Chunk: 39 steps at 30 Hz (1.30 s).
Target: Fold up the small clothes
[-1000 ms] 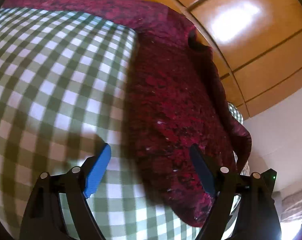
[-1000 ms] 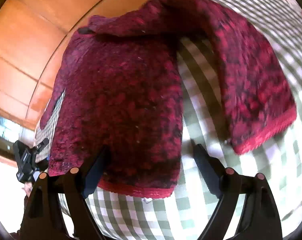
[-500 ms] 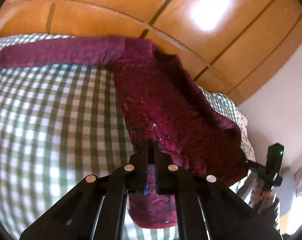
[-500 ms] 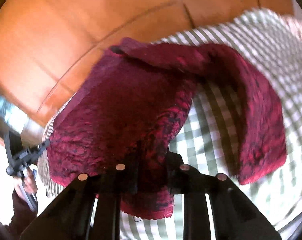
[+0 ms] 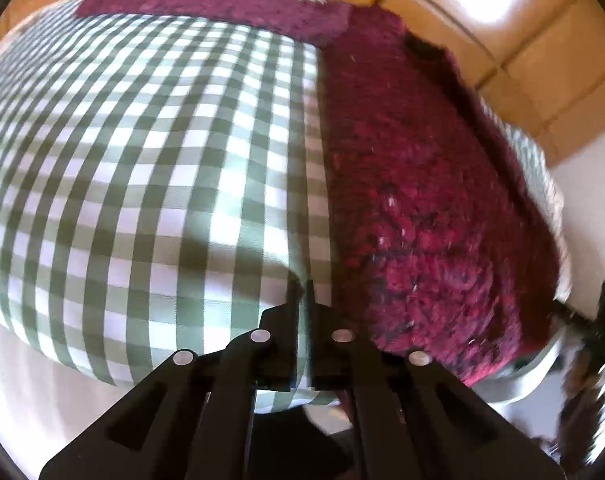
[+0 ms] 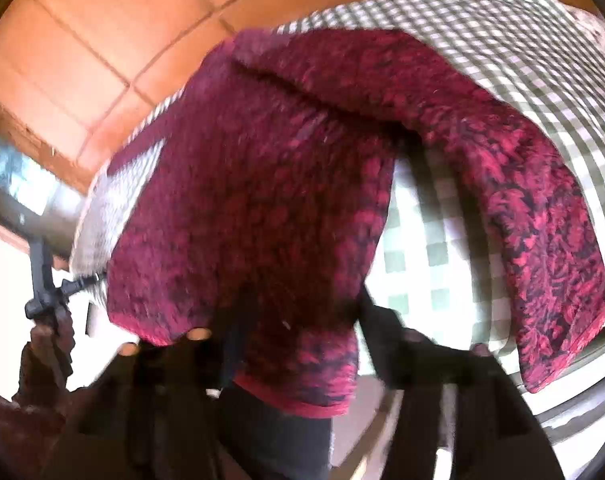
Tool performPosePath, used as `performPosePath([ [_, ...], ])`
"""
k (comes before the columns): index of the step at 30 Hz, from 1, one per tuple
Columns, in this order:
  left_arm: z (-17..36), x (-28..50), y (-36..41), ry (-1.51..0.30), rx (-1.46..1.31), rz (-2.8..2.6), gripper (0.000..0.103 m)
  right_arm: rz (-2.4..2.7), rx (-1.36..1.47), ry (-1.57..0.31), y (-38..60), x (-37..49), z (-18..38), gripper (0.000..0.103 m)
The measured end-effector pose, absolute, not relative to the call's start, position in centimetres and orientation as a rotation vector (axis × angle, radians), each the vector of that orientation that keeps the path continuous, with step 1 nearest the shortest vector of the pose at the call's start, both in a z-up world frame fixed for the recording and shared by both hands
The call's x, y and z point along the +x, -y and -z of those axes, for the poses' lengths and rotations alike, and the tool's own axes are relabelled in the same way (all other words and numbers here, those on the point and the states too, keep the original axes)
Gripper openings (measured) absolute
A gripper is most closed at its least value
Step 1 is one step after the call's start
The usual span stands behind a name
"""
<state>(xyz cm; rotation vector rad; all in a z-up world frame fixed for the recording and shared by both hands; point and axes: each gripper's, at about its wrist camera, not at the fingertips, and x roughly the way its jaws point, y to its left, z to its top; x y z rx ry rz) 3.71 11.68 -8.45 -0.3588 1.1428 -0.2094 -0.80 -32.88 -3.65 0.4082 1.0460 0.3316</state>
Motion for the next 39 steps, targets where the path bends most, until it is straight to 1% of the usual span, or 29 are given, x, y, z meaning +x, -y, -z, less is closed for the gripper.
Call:
performPosePath([
  [1, 7.9, 3.7, -11.8, -1.106, -0.366, 0.2, 0.033, -0.33, 0.417, -1.033, 32.9, -0.5, 3.4, 0.057],
  [2, 7.3, 3.6, -11.7, -1.073, -0.359, 0.191, 0.04, -0.32, 0.418, -1.024, 32.9, 0.2, 3.3, 0.062],
  [3, 6.7, 3.8, -11.6, -1.041, -0.348, 0.188, 0.049, -0.293, 0.403, -1.012, 32.7, 0.7, 3.2, 0.063],
  [4, 5.8, 4.0, -11.0, -1.0, -0.335, 0.2, 0.055, -0.269, 0.381, -1.007, 32.5, 1.1, 3.2, 0.065],
  [6, 4.9, 4.2, -10.1, -0.944, -0.318, 0.221, 0.059, -0.219, 0.358, -1.023, 32.4, 2.2, 4.1, 0.065],
  [10, 3.8, 5.4, -6.7, -0.88, -0.223, 0.289, 0.06, -0.14, 0.348, -1.055, 33.4, 4.4, 5.9, 0.066],
  [14, 5.4, 6.4, -3.8, -0.918, -0.122, 0.322, 0.06, -0.054, 0.297, -1.061, 36.1, 6.8, 6.0, 0.067],
  [15, 6.0, 6.6, -3.4, -0.934, -0.113, 0.324, 0.06, -0.006, 0.246, -1.045, 36.8, 8.2, 5.4, 0.067],
  [17, 7.3, 6.9, -3.1, -0.97, -0.112, 0.324, 0.06, 0.144, 0.152, -0.979, 39.0, 11.3, 3.3, 0.058],
  [18, 7.7, 6.9, -3.0, -0.979, -0.11, 0.32, 0.06, 0.226, 0.139, -0.924, 40.5, 12.8, 1.8, 0.057],
  [20, 8.0, 6.8, -2.9, -0.984, -0.1, 0.318, 0.06, 0.37, 0.187, -0.795, 43.7, 14.9, -1.4, 0.057],
  [21, 8.0, 6.8, -2.9, -0.982, -0.095, 0.317, 0.06, 0.422, 0.21, -0.746, 44.7, 15.5, -2.6, 0.06],
  [22, 7.9, 6.7, -3.0, -0.98, -0.095, 0.317, 0.06, 0.47, 0.225, -0.7, 45.4, 16.0, -3.7, 0.069],
  [23, 7.9, 6.6, -3.1, -0.98, -0.099, 0.318, 0.06, 0.498, 0.234, -0.661, 45.8, 16.3, -4.5, 0.083],
  [24, 7.9, 6.6, -3.1, -0.98, -0.105, 0.318, 0.06, 0.506, 0.244, -0.624, 45.8, 16.5, -5.2, 0.088],
  [27, 8.0, 6.6, -3.4, -0.978, -0.123, 0.325, 0.06, 0.408, 0.254, -0.642, 44.1, 15.9, -4.9, 0.089],
  [30, 7.6, 6.8, -3.6, -0.969, -0.152, 0.325, 0.06, 0.251, 0.247, -0.739, 41.1, 14.7, -1.9, 0.09],
  [31, 7.5, 6.8, -3.9, -0.963, -0.164, 0.32, 0.06, 0.197, 0.27, -0.782, 40.3, 14.6, -0.6, 0.09],
  [33, 7.3, 6.9, -4.2, -0.956, -0.182, 0.306, 0.06, 0.091, 0.342, -0.884, 38.9, 14.2, 2.3, 0.084],
  [35, 7.1, 6.8, -4.7, -0.945, -0.189, 0.282, 0.06, 0.039, 0.374, -0.966, 37.6, 13.4, 4.8, 0.07],
  [37, 7.3, 6.7, -5.0, -0.947, -0.174, 0.24, 0.06, -0.007, 0.402, -1.024, 36.2, 12.4, 6.7, 0.063],
  [39, 7.7, 6.8, -5.6, -0.965, -0.175, 0.206, 0.06, -0.01, 0.369, -1.014, 35.3, 11.5, 7.2, 0.061],
])
